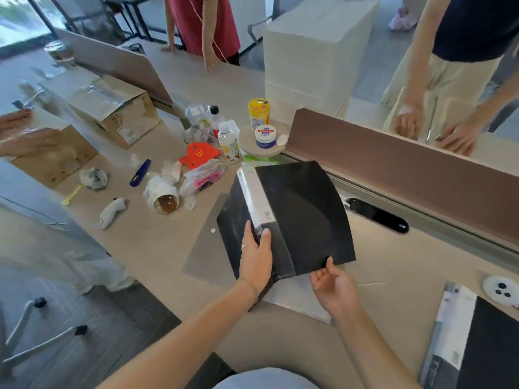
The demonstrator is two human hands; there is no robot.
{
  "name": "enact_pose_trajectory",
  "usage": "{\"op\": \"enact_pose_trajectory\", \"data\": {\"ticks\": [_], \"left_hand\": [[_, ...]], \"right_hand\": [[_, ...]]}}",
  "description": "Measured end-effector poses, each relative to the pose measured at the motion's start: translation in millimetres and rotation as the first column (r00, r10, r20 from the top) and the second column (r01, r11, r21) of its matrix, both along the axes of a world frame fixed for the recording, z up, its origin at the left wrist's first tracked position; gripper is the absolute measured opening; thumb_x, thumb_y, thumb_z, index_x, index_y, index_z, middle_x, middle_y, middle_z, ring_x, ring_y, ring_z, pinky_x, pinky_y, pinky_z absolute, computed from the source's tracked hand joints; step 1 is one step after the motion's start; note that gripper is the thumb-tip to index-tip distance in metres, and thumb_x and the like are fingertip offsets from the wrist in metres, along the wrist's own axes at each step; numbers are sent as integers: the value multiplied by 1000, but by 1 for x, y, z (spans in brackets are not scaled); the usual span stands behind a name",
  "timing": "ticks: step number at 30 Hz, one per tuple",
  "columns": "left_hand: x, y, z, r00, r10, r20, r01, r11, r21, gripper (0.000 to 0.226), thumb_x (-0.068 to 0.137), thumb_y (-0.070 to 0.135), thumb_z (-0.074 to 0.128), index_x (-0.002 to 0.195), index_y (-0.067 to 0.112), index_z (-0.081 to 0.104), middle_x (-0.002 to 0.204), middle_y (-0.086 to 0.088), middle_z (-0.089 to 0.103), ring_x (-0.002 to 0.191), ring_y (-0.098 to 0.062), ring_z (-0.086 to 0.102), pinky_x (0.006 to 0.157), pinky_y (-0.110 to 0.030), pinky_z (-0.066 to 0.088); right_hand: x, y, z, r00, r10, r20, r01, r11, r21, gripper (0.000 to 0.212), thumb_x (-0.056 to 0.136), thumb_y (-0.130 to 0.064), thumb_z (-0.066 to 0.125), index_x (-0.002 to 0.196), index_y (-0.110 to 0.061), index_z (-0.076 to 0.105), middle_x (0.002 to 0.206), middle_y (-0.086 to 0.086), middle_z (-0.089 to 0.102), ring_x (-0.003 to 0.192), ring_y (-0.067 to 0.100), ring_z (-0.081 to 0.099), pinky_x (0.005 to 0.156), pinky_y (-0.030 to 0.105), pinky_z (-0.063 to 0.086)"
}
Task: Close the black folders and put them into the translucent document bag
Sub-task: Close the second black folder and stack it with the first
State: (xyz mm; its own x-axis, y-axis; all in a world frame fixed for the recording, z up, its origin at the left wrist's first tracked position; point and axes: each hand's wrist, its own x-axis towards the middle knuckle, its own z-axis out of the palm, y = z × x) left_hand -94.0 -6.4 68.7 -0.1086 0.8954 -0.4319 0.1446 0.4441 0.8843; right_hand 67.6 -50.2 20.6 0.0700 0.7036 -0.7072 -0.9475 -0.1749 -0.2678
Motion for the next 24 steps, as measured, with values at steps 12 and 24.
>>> {"op": "enact_pose_trajectory", "data": {"ticks": [12,24], "left_hand": [[-33,10,27,904,367,219,-394,914,94,47,98,19,63,141,22,47,127,-2,67,112,-19,67,100,-41,54],[-25,25,18,944,243,224,-258,965,41,39,97,11,61,134,24,56,126,-2,70,111,-25,69,96,-47,57]], "right_hand": [[-17,16,44,850,454,269,-491,866,90,24,101,-14,51,122,-6,59,124,17,70,109,30,71,85,40,57],[56,9,28,778,335,532,-322,939,-121,41,86,1,67,122,-18,66,114,11,69,92,22,68,86,35,53]]}}
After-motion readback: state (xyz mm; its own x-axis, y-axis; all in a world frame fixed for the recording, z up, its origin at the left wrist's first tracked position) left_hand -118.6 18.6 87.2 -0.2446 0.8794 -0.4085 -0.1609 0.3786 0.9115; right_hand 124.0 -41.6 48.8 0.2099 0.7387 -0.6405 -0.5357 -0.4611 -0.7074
